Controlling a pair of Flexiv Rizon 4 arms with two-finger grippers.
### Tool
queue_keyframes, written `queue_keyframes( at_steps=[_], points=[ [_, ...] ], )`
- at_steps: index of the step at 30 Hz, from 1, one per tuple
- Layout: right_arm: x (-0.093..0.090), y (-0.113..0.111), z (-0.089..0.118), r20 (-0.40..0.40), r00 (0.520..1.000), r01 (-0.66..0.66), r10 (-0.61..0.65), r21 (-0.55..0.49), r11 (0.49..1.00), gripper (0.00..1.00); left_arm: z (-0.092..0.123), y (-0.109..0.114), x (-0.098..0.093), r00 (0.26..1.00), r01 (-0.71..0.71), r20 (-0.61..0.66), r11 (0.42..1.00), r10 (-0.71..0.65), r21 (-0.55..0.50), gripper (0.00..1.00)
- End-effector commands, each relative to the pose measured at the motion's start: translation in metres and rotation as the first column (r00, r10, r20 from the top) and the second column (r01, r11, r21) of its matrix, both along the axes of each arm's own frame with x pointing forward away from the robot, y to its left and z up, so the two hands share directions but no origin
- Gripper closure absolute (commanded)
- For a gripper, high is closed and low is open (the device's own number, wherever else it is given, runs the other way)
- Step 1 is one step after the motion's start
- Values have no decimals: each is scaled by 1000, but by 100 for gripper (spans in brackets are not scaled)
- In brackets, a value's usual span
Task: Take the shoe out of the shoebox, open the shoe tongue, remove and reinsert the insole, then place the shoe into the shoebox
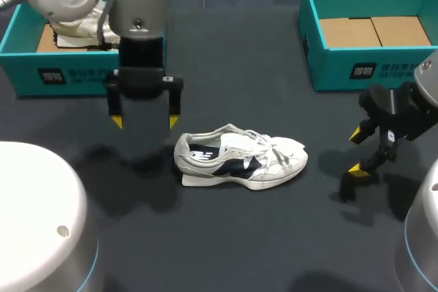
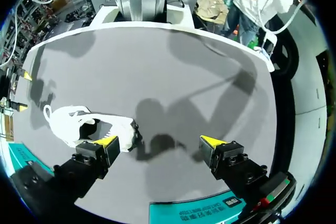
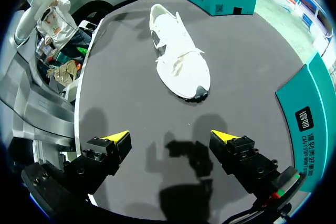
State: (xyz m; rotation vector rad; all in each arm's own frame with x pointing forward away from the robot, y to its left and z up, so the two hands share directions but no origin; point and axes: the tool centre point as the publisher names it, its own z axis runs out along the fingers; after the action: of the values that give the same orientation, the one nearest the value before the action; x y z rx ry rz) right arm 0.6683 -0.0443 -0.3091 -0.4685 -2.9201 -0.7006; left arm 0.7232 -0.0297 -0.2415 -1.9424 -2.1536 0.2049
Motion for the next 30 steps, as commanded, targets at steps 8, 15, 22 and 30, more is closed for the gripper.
queue_keyframes(
  at_steps=[8, 15, 22, 30],
  points=[
    [-1, 0, 0, 2, 1000, 1, -1, -2, 1000, 0, -2, 24, 11, 972, -188, -161, 978, 171, -93, 0],
    [-1, 0, 0, 2, 1000, 1, -1, -2, 1000, 0, -12, 51, 25, 754, -575, -445, 813, 484, -89, 0],
    [-1, 0, 0, 2, 1000, 1, -1, -2, 1000, 0, -12, 51, 25, 754, -575, -445, 813, 484, -89, 0],
    [-1, 0, 0, 2, 1000, 1, -1, -2, 1000, 0, -29, 51, 16, 620, -722, -511, 687, 595, -77, 0]
  ],
)
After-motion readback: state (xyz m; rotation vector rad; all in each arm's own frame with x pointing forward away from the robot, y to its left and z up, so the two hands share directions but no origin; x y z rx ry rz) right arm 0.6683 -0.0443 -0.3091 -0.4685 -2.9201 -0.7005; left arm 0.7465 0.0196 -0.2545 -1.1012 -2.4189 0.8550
